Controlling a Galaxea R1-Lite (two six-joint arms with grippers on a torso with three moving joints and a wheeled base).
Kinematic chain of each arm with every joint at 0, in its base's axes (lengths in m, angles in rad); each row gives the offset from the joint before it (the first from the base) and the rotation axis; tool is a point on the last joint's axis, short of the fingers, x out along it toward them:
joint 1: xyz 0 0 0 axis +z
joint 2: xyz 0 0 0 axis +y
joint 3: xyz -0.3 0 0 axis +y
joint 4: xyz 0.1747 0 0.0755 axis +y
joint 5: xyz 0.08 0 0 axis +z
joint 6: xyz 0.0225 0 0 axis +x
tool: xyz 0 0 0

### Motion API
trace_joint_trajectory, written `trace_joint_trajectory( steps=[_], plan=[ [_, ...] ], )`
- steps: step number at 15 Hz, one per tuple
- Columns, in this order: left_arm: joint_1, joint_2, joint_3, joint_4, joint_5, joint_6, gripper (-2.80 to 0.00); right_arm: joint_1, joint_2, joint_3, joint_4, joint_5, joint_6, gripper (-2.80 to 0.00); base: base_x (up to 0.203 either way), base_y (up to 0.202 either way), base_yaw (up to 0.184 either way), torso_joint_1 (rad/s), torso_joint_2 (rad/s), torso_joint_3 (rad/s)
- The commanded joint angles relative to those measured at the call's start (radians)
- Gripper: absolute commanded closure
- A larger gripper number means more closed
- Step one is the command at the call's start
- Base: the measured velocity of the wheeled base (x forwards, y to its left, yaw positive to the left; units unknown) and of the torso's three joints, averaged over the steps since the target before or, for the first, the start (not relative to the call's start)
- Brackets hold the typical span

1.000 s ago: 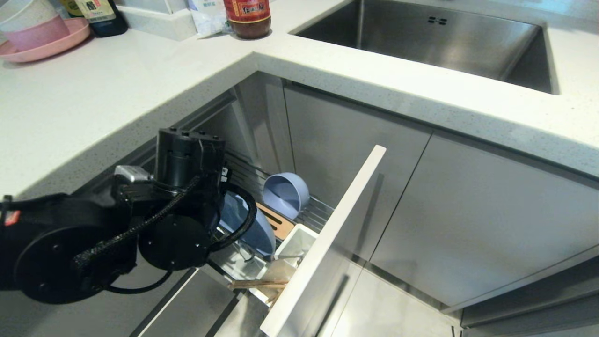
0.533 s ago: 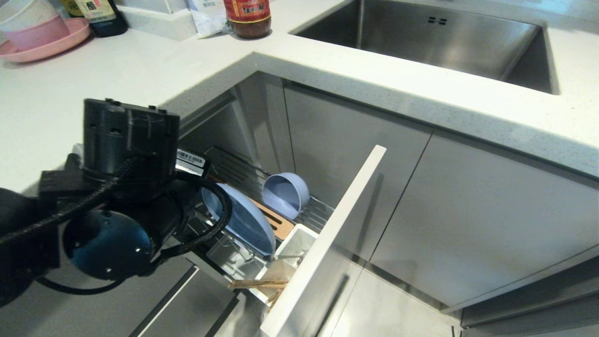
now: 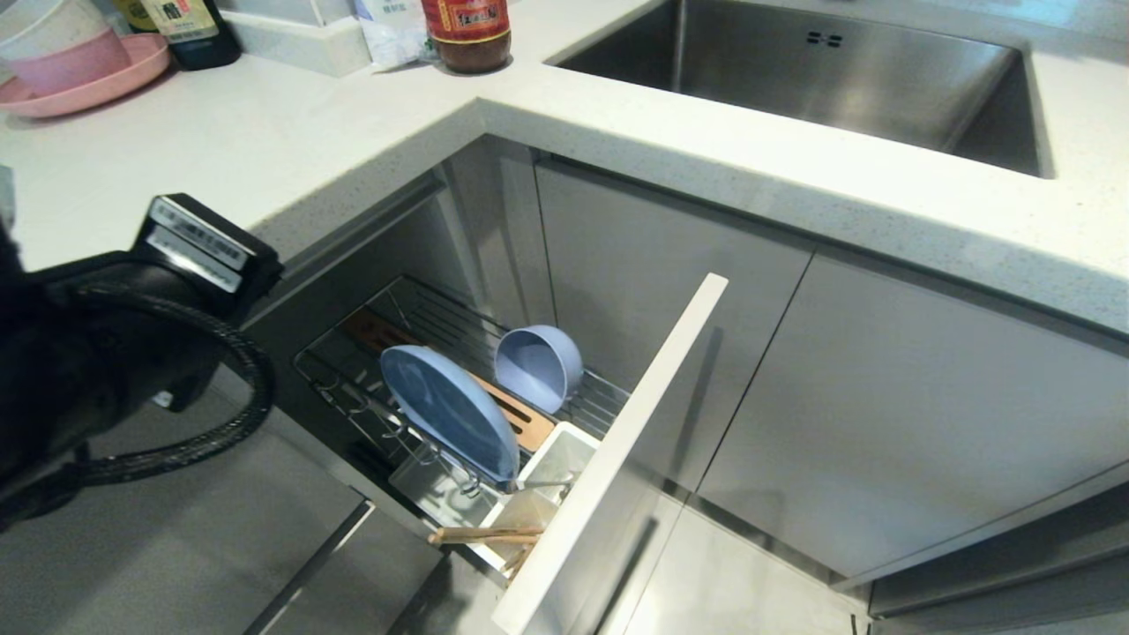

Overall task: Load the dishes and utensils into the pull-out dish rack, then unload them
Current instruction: Take the plate out of the cupboard

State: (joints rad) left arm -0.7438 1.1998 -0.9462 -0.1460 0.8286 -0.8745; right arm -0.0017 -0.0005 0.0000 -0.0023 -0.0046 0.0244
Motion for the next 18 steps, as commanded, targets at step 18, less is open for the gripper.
trace_joint_trajectory(
  steps=[18],
  plan=[
    [0.732,-1.104,0.17,0.517,-0.913,0.779,0.0,0.0,-0.003,0.002,-0.001,0.0,0.0,0.0,0.0,0.0,0.0,0.0,0.0,0.0]
  ],
)
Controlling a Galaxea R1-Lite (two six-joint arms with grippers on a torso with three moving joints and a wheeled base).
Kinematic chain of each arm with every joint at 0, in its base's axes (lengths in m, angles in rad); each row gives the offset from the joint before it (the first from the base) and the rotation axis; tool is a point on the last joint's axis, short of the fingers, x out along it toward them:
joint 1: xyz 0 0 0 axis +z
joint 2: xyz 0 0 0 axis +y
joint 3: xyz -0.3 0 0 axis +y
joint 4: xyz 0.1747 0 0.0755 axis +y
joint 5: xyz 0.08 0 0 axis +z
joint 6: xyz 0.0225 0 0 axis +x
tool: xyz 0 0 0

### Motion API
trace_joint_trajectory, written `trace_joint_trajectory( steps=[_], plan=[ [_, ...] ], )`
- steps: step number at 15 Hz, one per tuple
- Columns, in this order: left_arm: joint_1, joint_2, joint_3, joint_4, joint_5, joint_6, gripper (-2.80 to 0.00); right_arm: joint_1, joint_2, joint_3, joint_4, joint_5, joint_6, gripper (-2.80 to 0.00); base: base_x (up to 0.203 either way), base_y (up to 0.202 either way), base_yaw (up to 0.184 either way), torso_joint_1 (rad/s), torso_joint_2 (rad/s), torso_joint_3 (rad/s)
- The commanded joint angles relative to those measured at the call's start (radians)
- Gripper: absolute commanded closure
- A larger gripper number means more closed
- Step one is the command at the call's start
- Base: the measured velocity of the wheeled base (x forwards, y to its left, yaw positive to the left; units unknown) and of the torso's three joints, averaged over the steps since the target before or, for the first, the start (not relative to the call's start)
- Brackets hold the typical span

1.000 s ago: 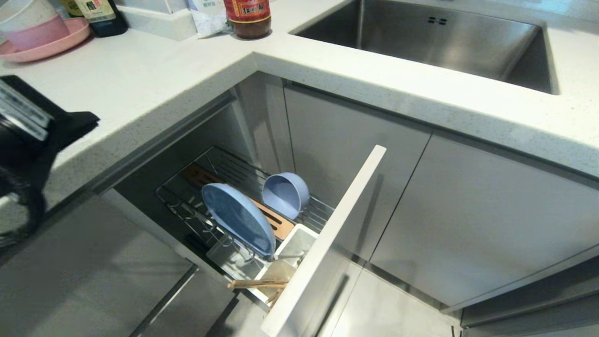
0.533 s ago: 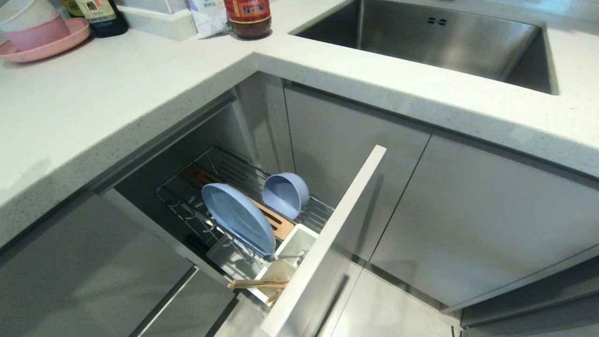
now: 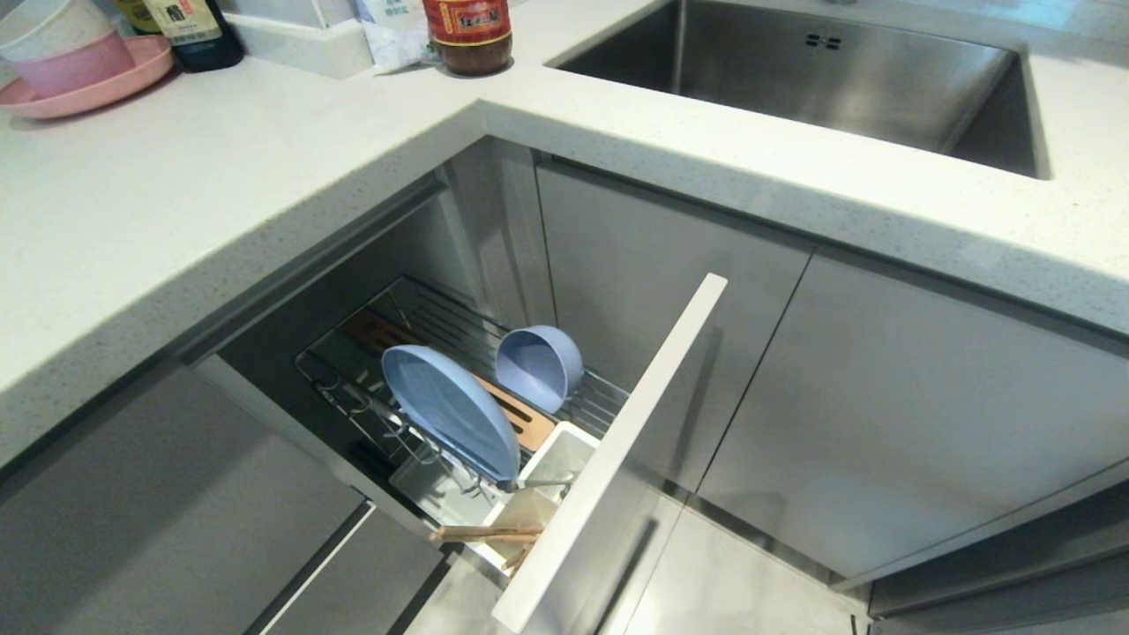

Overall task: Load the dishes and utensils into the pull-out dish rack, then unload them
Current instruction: Take the plate out of the cupboard

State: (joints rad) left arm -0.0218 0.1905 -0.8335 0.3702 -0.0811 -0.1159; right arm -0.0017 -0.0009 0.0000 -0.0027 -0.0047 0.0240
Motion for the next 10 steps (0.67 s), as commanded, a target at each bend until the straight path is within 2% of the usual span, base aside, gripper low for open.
trace_joint_trajectory(
  steps=[1,3,6,10],
  plan=[
    [0.01,-0.137,0.119,-0.004,-0.005,0.049,0.0,0.0,-0.002,0.002,0.0,0.0,0.001,0.0,0.0,0.0,0.0,0.0,0.0,0.0],
    [0.011,-0.18,0.234,-0.066,-0.004,0.068,0.0,0.0,-0.002,0.002,0.0,0.0,0.001,0.0,0.0,0.0,0.0,0.0,0.0,0.0],
    [0.011,-0.189,0.441,-0.307,0.023,0.076,0.0,0.0,-0.002,0.002,0.0,0.0,0.001,0.0,0.0,0.0,0.0,0.0,0.0,0.0],
    [0.011,-0.19,0.744,-0.568,0.022,0.112,0.0,0.0,-0.002,0.002,0.0,0.0,0.0,0.0,0.0,0.0,0.0,0.0,0.0,0.0]
  ],
)
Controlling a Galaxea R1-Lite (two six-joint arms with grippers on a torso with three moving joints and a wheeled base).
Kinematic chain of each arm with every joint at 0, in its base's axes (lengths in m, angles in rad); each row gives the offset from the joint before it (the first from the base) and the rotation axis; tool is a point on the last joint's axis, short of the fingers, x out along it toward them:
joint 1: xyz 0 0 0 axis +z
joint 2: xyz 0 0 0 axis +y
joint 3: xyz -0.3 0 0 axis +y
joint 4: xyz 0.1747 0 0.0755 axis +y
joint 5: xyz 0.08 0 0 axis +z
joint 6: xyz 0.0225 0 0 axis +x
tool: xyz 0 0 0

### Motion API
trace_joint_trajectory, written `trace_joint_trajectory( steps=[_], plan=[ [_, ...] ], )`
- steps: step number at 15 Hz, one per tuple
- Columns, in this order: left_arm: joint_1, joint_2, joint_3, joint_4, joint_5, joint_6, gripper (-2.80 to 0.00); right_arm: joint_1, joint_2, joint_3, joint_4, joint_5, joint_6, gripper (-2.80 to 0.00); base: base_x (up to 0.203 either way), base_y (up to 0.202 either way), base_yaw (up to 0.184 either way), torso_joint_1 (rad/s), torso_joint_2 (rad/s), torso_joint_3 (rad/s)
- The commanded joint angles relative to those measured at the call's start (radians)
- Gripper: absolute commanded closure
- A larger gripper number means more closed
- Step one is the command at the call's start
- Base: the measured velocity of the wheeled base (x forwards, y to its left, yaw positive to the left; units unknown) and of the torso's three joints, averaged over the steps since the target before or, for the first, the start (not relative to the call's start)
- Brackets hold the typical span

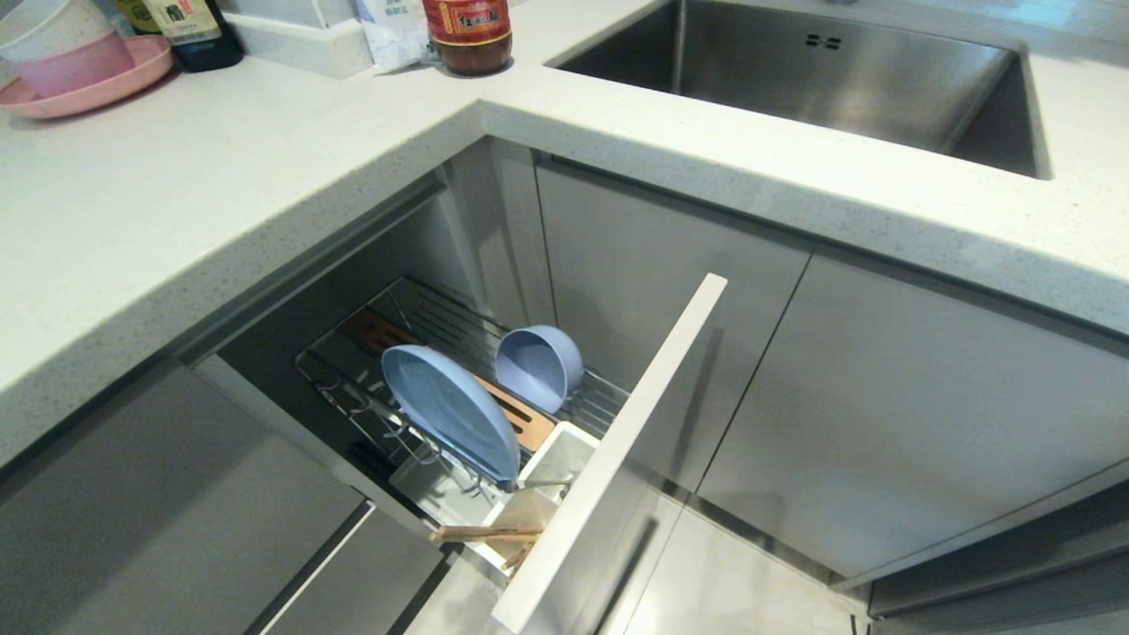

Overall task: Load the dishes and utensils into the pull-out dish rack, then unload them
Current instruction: Take the plate out of the cupboard

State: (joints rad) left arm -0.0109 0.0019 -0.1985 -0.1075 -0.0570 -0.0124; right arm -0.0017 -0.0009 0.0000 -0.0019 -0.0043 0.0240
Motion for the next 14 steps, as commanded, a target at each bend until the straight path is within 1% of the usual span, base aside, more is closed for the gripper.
trace_joint_trajectory(
  steps=[1,2,3,4,6,13,14],
  plan=[
    [0.0,-0.002,0.185,-0.156,-0.006,0.032,0.0,0.0,-0.004,0.002,-0.001,0.0,0.0,0.0,0.0,0.0,0.0,0.0,0.0,0.0],
    [0.0,-0.002,0.226,-0.176,-0.011,0.045,0.0,0.0,-0.003,0.002,-0.001,0.0,0.001,0.0,0.0,0.0,0.0,0.0,0.0,0.0],
    [0.0,-0.002,0.227,-0.156,-0.017,0.044,0.0,0.0,-0.002,0.002,0.0,0.0,0.001,0.0,0.0,0.0,0.0,0.0,0.0,0.0],
    [0.0,-0.002,0.225,-0.115,-0.019,0.028,0.0,0.0,-0.004,0.002,-0.001,0.0,-0.001,0.0,0.0,0.0,0.0,0.0,0.0,0.0],
    [0.0,-0.002,0.215,0.011,-0.013,0.02,0.0,0.0,-0.002,0.002,0.0,0.0,0.001,0.0,0.0,0.0,0.0,0.0,0.0,0.0],
    [0.0,-0.002,0.218,-0.006,-0.01,0.005,0.0,0.0,-0.002,0.002,0.0,0.0,0.0,0.0,0.0,0.0,0.0,0.0,0.0,0.0],
    [0.0,-0.002,0.225,-0.028,-0.004,-0.014,0.0,0.0,-0.003,0.002,-0.001,0.0,0.001,0.0,0.0,0.0,0.0,0.0,0.0,0.0]
  ],
)
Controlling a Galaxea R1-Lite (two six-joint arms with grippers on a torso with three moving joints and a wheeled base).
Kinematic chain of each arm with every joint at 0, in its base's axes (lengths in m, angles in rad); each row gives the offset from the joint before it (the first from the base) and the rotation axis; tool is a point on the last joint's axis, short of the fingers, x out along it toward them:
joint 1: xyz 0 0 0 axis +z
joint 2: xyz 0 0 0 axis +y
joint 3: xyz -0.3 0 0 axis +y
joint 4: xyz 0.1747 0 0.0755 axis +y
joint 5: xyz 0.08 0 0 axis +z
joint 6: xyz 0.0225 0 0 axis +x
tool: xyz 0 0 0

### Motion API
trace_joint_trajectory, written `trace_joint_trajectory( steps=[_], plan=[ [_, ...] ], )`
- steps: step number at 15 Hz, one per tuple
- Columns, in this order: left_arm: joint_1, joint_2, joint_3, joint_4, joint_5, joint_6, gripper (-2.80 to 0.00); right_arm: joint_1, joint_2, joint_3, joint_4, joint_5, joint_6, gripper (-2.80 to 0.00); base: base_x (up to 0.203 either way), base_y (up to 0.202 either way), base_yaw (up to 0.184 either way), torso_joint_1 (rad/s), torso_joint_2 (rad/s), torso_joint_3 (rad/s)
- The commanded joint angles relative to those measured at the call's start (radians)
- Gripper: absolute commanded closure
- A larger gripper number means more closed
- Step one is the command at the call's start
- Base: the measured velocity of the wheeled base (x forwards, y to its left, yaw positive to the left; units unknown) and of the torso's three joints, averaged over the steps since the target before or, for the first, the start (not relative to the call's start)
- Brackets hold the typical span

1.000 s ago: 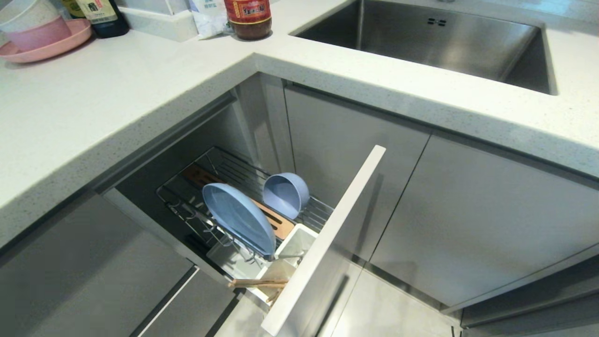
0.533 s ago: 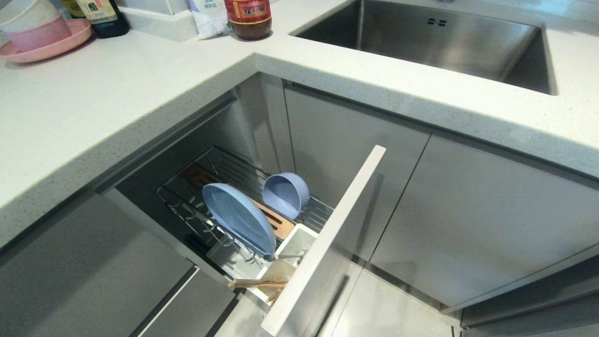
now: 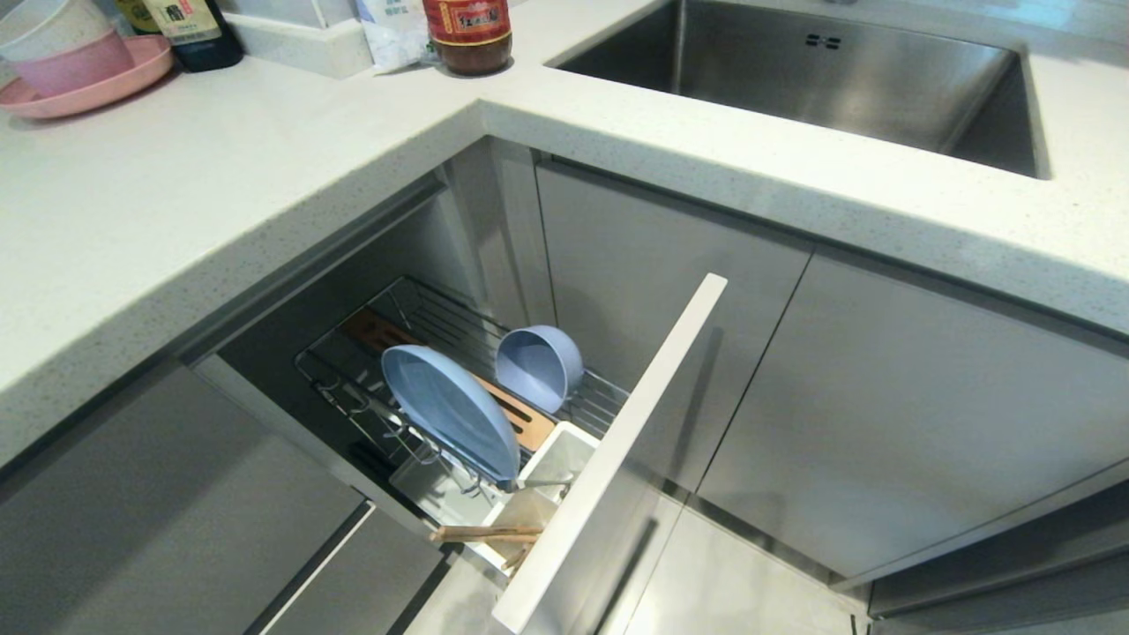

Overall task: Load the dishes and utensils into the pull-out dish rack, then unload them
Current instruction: Take the plate out of the cupboard

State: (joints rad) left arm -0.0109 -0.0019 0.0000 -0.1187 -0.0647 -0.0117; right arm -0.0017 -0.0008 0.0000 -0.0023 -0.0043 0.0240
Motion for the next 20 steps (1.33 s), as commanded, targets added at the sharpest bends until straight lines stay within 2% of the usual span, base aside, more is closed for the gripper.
trace_joint_trajectory(
  steps=[1,3,5,7,10,12,14,16,19,20],
  plan=[
    [0.0,0.002,0.023,-0.042,0.008,-0.023,0.0,0.0,-0.002,0.002,-0.001,0.0,0.001,0.0,0.0,0.0,0.0,0.0,0.0,0.0],
    [0.001,0.002,-0.017,-0.132,0.005,-0.025,0.0,0.0,-0.003,0.002,0.0,0.0,0.0,0.0,0.0,0.0,0.0,0.0,0.0,0.0],
    [0.001,0.002,-0.15,-0.14,-0.008,-0.02,0.0,0.0,-0.004,0.002,0.0,0.0,0.0,0.0,0.0,0.0,0.0,0.0,0.0,0.0],
    [0.001,0.007,-0.339,-0.05,-0.049,-0.019,0.0,0.0,-0.002,0.002,0.0,0.0,0.001,0.0,0.0,0.0,0.0,0.0,0.0,0.0],
    [0.001,0.081,-0.649,0.153,-0.16,-0.019,0.0,0.0,-0.002,0.002,-0.001,0.0,0.001,0.0,0.0,0.0,0.0,0.0,0.0,0.0],
    [0.001,0.233,-0.781,0.169,-0.197,-0.041,0.0,0.0,-0.004,0.002,0.0,0.0,0.001,0.0,0.0,0.0,0.0,0.0,0.0,0.0],
    [-0.002,0.408,-0.933,0.101,-0.207,-0.126,0.0,0.0,-0.002,0.002,-0.001,0.0,0.001,0.0,0.0,0.0,0.0,0.0,0.0,0.0],
    [-0.009,0.582,-1.089,0.03,-0.177,-0.228,0.0,0.0,-0.002,0.002,0.0,0.0,0.001,0.0,0.0,0.0,0.0,0.0,0.0,0.0],
    [-0.047,0.811,-1.264,-0.053,-0.032,-0.42,0.0,0.0,-0.003,0.002,0.0,0.0,0.0,0.0,0.0,0.0,0.0,0.0,0.0,0.0],
    [-0.093,0.865,-1.294,-0.063,0.026,-0.479,0.0,0.0,-0.004,0.002,-0.001,0.0,-0.001,0.0,0.0,0.0,0.0,0.0,0.0,0.0]
  ],
)
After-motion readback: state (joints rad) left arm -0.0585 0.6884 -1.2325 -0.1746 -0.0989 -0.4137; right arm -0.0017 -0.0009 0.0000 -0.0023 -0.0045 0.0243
